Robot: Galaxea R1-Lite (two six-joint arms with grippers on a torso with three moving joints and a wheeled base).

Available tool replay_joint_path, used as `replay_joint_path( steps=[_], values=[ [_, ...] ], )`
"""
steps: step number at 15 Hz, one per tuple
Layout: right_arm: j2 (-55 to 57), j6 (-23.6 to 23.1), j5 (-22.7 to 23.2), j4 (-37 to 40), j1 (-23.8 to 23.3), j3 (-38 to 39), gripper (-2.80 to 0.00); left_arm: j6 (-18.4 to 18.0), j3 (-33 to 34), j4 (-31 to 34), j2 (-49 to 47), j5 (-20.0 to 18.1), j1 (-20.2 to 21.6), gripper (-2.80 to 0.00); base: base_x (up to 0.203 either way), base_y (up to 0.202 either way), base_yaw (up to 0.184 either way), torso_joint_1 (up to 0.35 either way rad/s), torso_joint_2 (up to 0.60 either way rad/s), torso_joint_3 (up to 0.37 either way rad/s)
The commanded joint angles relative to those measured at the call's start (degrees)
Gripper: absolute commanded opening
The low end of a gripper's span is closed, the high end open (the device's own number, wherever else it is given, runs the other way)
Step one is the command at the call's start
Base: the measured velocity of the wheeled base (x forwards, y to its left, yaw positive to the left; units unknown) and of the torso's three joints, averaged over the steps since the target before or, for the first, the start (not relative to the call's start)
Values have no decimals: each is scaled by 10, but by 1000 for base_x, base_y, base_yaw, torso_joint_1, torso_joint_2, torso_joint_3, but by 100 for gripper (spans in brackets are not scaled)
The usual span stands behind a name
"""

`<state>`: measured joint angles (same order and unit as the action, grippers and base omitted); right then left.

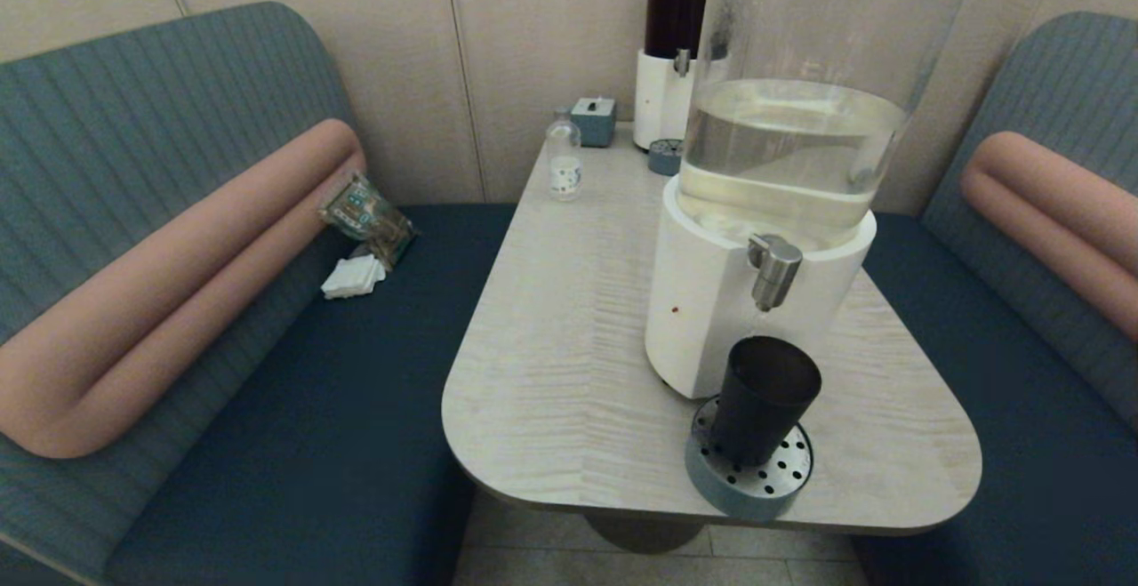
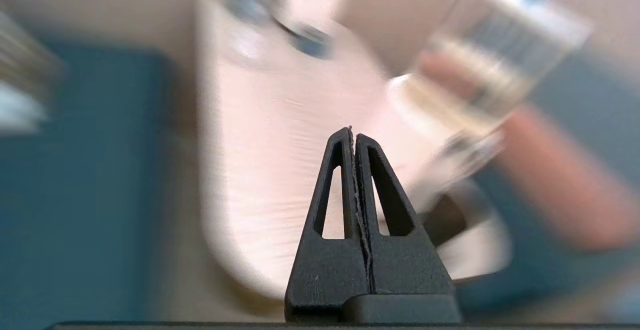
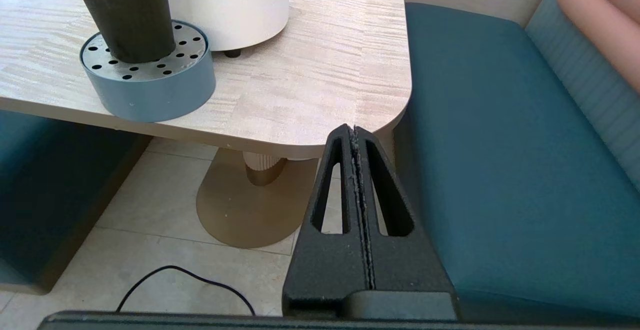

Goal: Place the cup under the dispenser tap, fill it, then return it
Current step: Turn off the faucet

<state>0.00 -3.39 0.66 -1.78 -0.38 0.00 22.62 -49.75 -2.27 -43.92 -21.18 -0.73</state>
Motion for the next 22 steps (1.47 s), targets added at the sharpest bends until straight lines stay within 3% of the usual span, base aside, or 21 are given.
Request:
replay_joint_path(
  steps=[1, 3, 4, 5, 6, 7, 10, 11, 12, 17, 22],
  values=[
    [1, 0, 0, -1, 0, 6, -280, 154, -62, -23, -192, -34, -1, -280, 0, 0, 0, 0, 0, 0],
    [1, 0, 0, -1, 0, 6, -280, 278, -88, -77, -281, -94, -3, -280, 0, 0, 0, 0, 0, 0],
    [1, 0, 0, -1, 0, 6, -280, 299, -87, -129, -316, -146, -8, -280, 0, 0, 0, 0, 0, 0],
    [1, 0, 0, -1, 0, 7, -280, 296, -81, -184, -342, -187, -21, -280, 0, 0, 0, 0, 0, 0],
    [1, 0, 0, 0, 0, 6, -280, 271, -68, -218, -362, -207, -43, -280, 0, 0, 0, 0, 0, 0],
    [1, 0, 0, -1, 0, 7, -280, 197, -52, -248, -386, -211, -67, -280, 0, 0, 0, 0, 0, 0],
    [1, 0, 0, -1, 0, 7, -280, -94, -2, -359, -483, -220, -123, -280, 0, 0, 0, 0, 0, 0],
    [1, 0, 0, -1, 0, 6, -280, -173, 5, -403, -516, -220, -140, -280, 0, 0, 0, 0, 0, 0],
    [1, 0, 0, 0, 0, 6, -280, -217, 7, -441, -535, -219, -162, -280, 0, 0, 0, 0, 0, 0],
    [1, 0, 0, 0, 0, 6, -280, -284, -90, -503, -599, -215, -223, -280, 0, 0, 0, 0, 0, 0],
    [1, 0, 0, 0, 0, 6, -280, -302, -130, -505, -635, -161, -311, -280, 0, 0, 0, 0, 0, 0]
  ],
)
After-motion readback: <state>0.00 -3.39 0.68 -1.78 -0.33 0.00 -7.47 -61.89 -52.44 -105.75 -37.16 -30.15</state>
